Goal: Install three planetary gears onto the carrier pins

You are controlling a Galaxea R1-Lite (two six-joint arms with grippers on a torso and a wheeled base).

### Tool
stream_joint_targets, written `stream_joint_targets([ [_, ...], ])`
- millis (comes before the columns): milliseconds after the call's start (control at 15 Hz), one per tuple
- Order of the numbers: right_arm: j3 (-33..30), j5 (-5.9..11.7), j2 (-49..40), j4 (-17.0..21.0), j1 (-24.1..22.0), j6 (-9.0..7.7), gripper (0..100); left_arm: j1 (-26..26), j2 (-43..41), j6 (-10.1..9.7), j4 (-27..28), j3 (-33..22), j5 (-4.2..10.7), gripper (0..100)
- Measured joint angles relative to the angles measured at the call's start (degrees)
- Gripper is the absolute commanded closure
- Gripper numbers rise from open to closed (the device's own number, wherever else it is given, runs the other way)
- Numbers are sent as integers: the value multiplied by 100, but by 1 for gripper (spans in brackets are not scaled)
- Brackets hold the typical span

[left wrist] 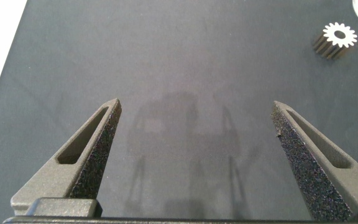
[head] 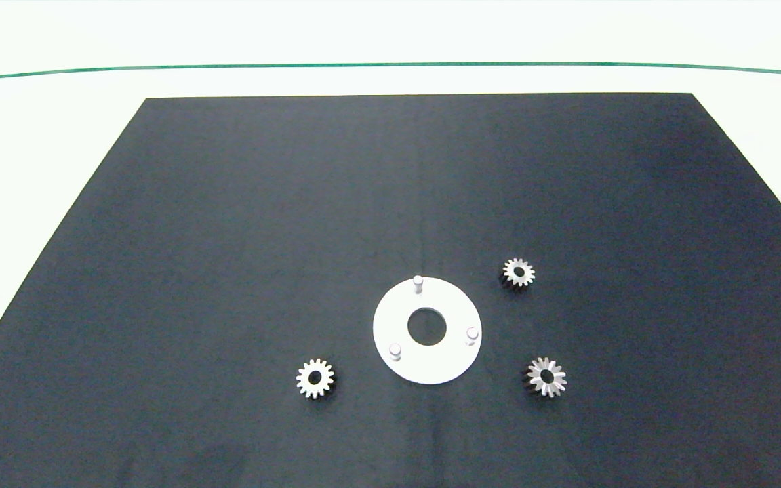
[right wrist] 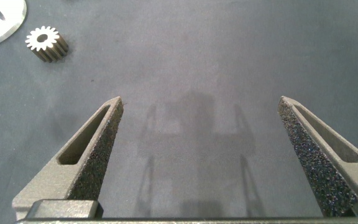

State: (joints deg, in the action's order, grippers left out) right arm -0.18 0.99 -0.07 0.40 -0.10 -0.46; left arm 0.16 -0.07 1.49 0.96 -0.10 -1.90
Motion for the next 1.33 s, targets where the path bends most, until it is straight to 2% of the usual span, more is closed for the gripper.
stream_joint_targets([
  [733,-12,-6,0,56,-1,-33,0,-16,54,41,18,-11,-22,0],
  [867,-59,13,15,157,2,-38,0,-11,155,126,93,-174,-30,0],
  [1000,-373,2,145,496,50,-57,0,-5,489,157,455,-789,-38,0],
  [1133,-869,-9,486,775,194,-83,0,-5,1104,173,903,-1809,-38,0],
  [1267,-1459,-20,1112,880,404,-236,0,0,1980,265,1441,-3020,-30,0],
  [1333,-1734,-48,1432,911,500,-344,0,11,2482,432,1791,-3705,-21,0],
])
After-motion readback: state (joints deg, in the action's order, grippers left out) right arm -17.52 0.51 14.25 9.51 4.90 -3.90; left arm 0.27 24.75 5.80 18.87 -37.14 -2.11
